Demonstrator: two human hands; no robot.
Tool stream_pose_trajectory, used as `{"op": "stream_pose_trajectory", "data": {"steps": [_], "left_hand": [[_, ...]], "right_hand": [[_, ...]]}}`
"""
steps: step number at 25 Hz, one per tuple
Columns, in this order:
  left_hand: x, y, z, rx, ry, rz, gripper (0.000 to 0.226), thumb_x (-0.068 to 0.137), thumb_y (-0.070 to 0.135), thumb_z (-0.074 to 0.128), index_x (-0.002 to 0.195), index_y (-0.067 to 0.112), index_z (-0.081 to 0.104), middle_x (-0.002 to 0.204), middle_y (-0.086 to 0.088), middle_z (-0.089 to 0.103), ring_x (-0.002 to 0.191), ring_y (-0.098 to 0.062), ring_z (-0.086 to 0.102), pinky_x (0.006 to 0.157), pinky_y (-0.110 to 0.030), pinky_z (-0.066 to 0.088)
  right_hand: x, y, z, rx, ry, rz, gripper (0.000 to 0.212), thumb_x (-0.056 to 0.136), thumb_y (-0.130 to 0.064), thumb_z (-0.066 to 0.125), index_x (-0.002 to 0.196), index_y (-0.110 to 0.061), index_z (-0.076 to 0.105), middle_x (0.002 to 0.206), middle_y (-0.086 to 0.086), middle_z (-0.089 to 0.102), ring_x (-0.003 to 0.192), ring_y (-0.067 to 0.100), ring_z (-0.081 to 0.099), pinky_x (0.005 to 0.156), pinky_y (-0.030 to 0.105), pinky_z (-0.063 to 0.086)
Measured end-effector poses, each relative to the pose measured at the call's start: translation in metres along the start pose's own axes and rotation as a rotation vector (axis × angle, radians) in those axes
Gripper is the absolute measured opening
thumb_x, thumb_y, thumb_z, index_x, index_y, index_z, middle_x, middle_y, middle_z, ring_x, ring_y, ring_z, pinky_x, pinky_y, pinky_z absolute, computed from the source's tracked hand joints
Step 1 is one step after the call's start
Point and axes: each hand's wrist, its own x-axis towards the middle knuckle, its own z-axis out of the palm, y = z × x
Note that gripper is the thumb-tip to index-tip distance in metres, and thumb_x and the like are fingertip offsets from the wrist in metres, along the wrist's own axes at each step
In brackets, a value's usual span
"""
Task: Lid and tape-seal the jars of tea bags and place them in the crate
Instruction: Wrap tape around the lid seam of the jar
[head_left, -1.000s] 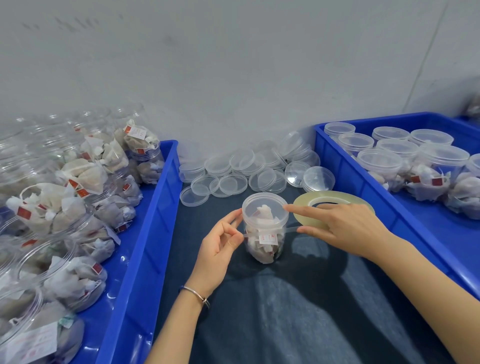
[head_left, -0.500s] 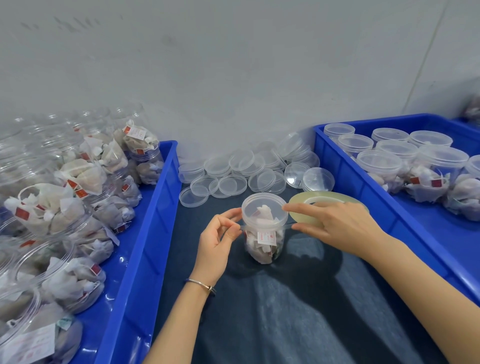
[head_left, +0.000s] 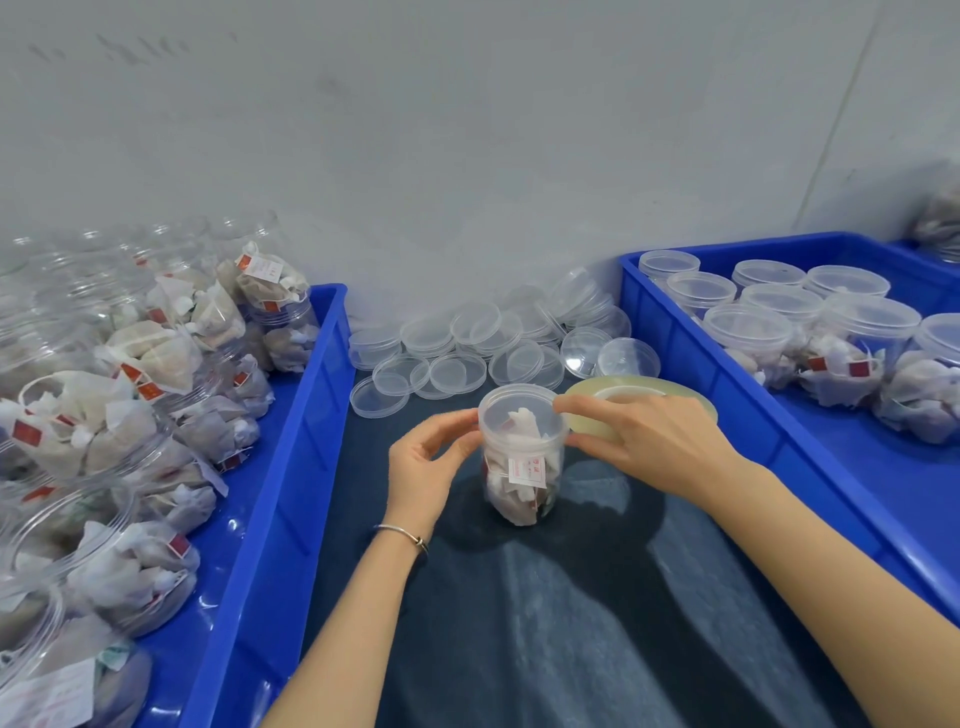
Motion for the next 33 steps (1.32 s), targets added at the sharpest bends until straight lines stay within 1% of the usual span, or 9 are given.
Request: {"op": "stream_pose_trajectory", "data": {"steps": [6,9,12,14,17,21,23,27,33], "left_hand": [[-0.016,-0.003,0.016,-0.007,0.144,0.008,0.041,0.092,-0.006,0.052,0.103,0.029,0.068,0.094,0.024,0.071,0.092,0.003,0.065,0.076,-0.015,0.052],[-0.020,0.002,0.017,0.049,0.030,-0.005,0.044,0.085,-0.003,0.058,0.117,0.027,0.061,0.113,0.018,0.066,0.106,-0.001,0.060,0.087,-0.016,0.049],[-0.036,0.002,0.038,0.160,-0.079,0.041,0.088,0.063,0.019,0.084,0.136,0.015,0.034,0.135,0.007,0.044,0.124,0.000,0.045,0.100,-0.013,0.037],[-0.036,0.001,0.058,0.242,0.021,0.027,0.108,0.050,0.021,0.094,0.136,0.012,0.028,0.134,0.004,0.038,0.122,-0.003,0.043,0.100,-0.012,0.035],[-0.023,0.005,0.070,0.247,0.156,0.007,0.096,0.053,0.024,0.093,0.128,0.015,0.034,0.122,0.007,0.046,0.108,-0.006,0.050,0.082,-0.001,0.036],[-0.011,-0.001,0.057,0.294,0.046,-0.019,0.090,0.056,0.017,0.091,0.124,0.021,0.033,0.120,0.008,0.049,0.105,-0.006,0.051,0.079,-0.002,0.036],[-0.008,-0.004,0.047,0.276,0.019,-0.009,0.088,0.056,0.012,0.091,0.121,0.024,0.033,0.118,0.010,0.049,0.106,-0.005,0.051,0.084,-0.003,0.037],[-0.004,-0.007,0.032,0.227,-0.023,-0.016,0.087,0.055,0.005,0.090,0.121,0.023,0.036,0.116,0.017,0.050,0.106,0.005,0.053,0.091,-0.010,0.042],[-0.011,-0.006,0.025,0.196,-0.142,-0.039,0.090,0.054,0.004,0.091,0.125,0.022,0.038,0.119,0.011,0.053,0.104,0.012,0.053,0.088,-0.008,0.042]], "right_hand": [[0.000,0.000,0.001,0.006,-0.017,-0.001,0.045,0.089,-0.067,0.026,0.131,-0.054,0.033,0.097,-0.012,0.067,0.077,0.008,0.060,0.042,0.015,0.017],[0.001,-0.002,0.001,0.024,-0.023,-0.004,0.044,0.089,-0.067,0.028,0.131,-0.054,0.033,0.099,-0.012,0.067,0.080,0.009,0.062,0.043,0.016,0.019],[0.003,-0.004,0.000,0.037,-0.014,-0.013,0.046,0.087,-0.070,0.029,0.130,-0.054,0.033,0.101,-0.013,0.067,0.082,0.010,0.063,0.044,0.015,0.019],[0.001,-0.004,0.000,0.045,-0.015,-0.013,0.049,0.084,-0.073,0.028,0.129,-0.054,0.033,0.100,-0.013,0.067,0.081,0.009,0.061,0.044,0.014,0.018],[-0.003,-0.002,0.001,0.040,-0.035,-0.002,0.061,0.079,-0.078,0.023,0.134,-0.053,0.028,0.105,-0.014,0.066,0.087,0.009,0.062,0.046,0.016,0.026],[-0.007,0.011,-0.007,-0.072,-0.084,-0.002,0.086,0.069,-0.084,0.010,0.140,-0.038,0.025,0.111,-0.016,0.066,0.092,0.017,0.065,0.056,0.029,0.041],[-0.011,0.019,-0.019,-0.098,-0.118,-0.040,0.075,0.076,-0.077,0.009,0.130,-0.036,0.040,0.102,-0.014,0.066,0.086,0.014,0.062,0.063,0.029,0.038],[-0.025,0.038,-0.039,-0.093,-0.355,-0.060,0.044,0.084,-0.063,0.012,0.091,-0.035,0.045,0.082,-0.013,0.051,0.089,0.000,0.043,0.111,0.043,0.015],[-0.031,0.060,-0.050,-0.226,-0.362,0.038,0.043,0.082,-0.057,0.012,0.089,-0.030,0.044,0.091,-0.016,0.050,0.098,0.002,0.039,0.103,0.040,0.022]]}}
